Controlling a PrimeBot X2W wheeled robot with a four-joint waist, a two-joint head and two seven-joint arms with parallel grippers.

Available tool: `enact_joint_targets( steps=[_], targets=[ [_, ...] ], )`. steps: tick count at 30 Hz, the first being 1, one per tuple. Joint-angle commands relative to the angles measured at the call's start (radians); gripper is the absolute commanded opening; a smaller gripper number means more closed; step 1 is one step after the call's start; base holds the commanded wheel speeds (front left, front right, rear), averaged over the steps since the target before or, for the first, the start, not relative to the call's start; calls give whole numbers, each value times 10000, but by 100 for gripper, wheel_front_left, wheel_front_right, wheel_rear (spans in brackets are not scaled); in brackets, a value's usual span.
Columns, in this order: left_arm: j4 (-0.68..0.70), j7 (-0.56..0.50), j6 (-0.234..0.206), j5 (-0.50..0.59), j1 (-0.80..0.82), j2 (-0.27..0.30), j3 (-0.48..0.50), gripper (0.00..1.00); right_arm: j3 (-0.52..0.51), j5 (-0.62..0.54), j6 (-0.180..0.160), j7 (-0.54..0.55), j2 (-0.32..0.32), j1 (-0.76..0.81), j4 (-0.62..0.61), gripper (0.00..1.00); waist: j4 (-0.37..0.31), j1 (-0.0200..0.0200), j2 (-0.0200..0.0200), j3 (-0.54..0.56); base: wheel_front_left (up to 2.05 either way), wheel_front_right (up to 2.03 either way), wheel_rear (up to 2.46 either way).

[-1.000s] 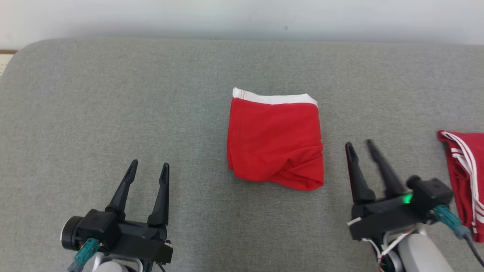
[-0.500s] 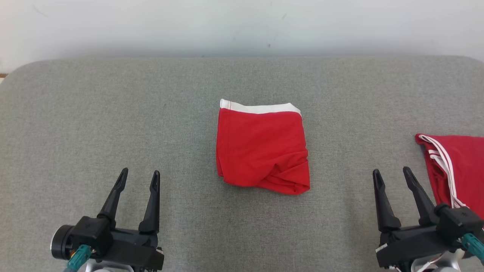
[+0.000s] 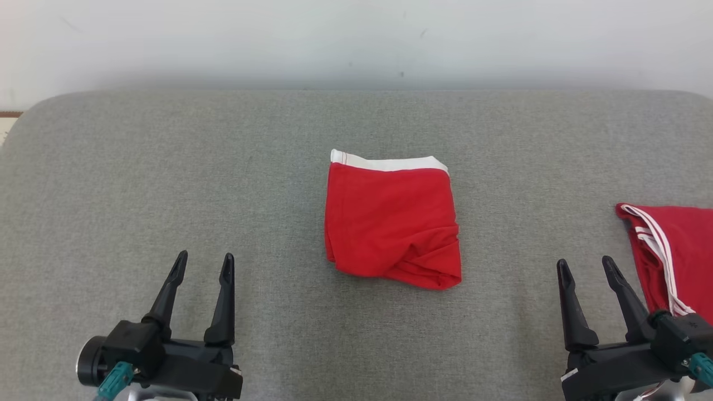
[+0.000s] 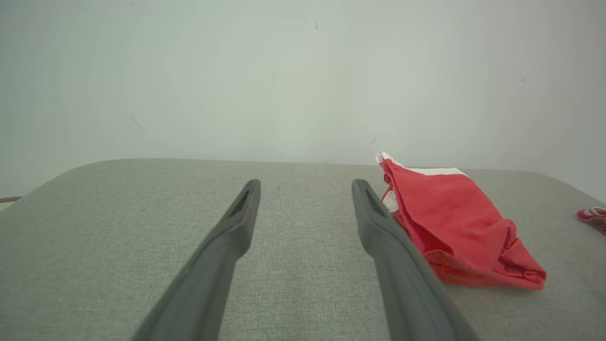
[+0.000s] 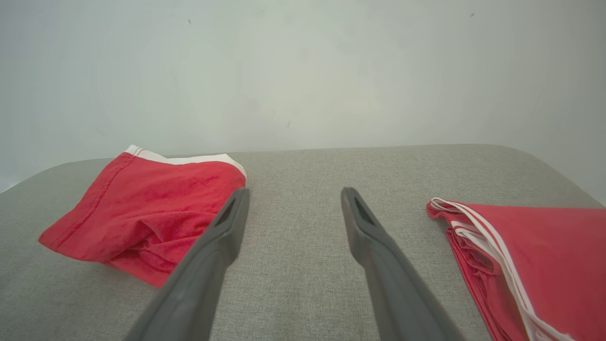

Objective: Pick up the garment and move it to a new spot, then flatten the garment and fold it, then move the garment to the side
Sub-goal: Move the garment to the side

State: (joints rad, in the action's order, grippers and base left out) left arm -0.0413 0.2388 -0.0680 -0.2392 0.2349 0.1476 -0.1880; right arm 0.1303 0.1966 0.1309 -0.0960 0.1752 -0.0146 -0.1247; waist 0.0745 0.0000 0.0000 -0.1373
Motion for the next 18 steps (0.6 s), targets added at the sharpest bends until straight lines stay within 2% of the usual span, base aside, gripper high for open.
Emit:
enact_joint_targets(
  steps=[1, 10, 18],
  targets=[
    [-20, 49, 0, -28, 55, -15, -16, 100, -27, -35, -3, 30, 30, -54, -8, 100, 129, 0, 0, -56, 0, 0, 0],
    [-65, 124, 77, 111, 338, -139, -315, 100, 339, 317, -3, 344, 447, -941, 565, 100, 756, 0, 0, -412, 0, 0, 0],
    [-235, 199, 261, 177, 707, -429, -847, 100, 1164, 811, -3, 654, 1005, -2280, 1930, 100, 1491, 0, 0, -1026, 0, 0, 0]
  ],
)
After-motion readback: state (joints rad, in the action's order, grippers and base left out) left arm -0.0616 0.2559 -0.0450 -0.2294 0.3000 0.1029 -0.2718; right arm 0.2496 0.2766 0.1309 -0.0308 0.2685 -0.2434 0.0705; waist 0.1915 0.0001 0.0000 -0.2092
